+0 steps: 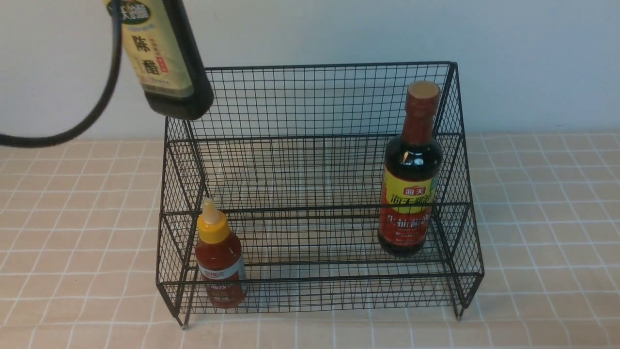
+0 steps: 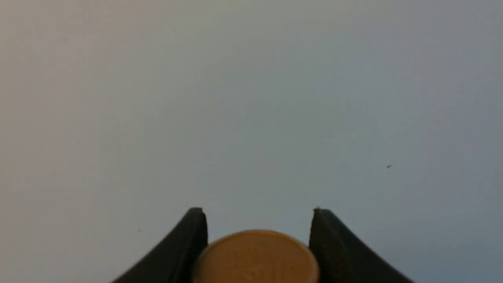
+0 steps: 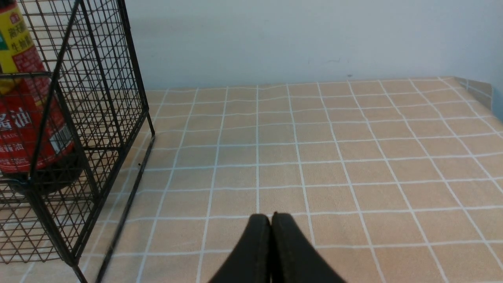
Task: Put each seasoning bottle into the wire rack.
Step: Use the left arm to put the condiment bottle back on the shelf
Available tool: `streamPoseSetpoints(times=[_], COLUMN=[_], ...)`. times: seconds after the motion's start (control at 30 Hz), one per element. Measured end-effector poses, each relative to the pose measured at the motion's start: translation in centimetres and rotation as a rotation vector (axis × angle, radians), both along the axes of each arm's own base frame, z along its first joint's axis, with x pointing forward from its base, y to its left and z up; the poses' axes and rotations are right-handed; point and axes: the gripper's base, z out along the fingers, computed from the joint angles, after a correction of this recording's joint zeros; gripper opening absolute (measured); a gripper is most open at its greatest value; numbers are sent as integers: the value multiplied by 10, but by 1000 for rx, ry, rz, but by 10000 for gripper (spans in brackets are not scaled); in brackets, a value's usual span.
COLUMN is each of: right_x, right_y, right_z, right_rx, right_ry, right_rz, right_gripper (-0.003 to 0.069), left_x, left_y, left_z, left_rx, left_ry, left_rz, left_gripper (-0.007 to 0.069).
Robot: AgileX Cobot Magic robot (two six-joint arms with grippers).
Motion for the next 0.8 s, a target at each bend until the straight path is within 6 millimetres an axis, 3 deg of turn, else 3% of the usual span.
streamPoseSetpoints(times=[0.3, 0.53, 0.8], right_x=[0, 0, 0], right_y=[0, 0, 0], right_z=[0, 0, 0], right_rx=[0, 0, 0], right_ry=[0, 0, 0], right_rz=[0, 0, 0], right_gripper=[-14, -14, -14], left_x=[39, 55, 72], left_y=[-20, -25, -32], left_z=[-34, -59, -101], left_rx=[19, 45, 111], left_ry=[82, 175, 392], left_rz=[-24, -29, -51], left_gripper=[301, 301, 301])
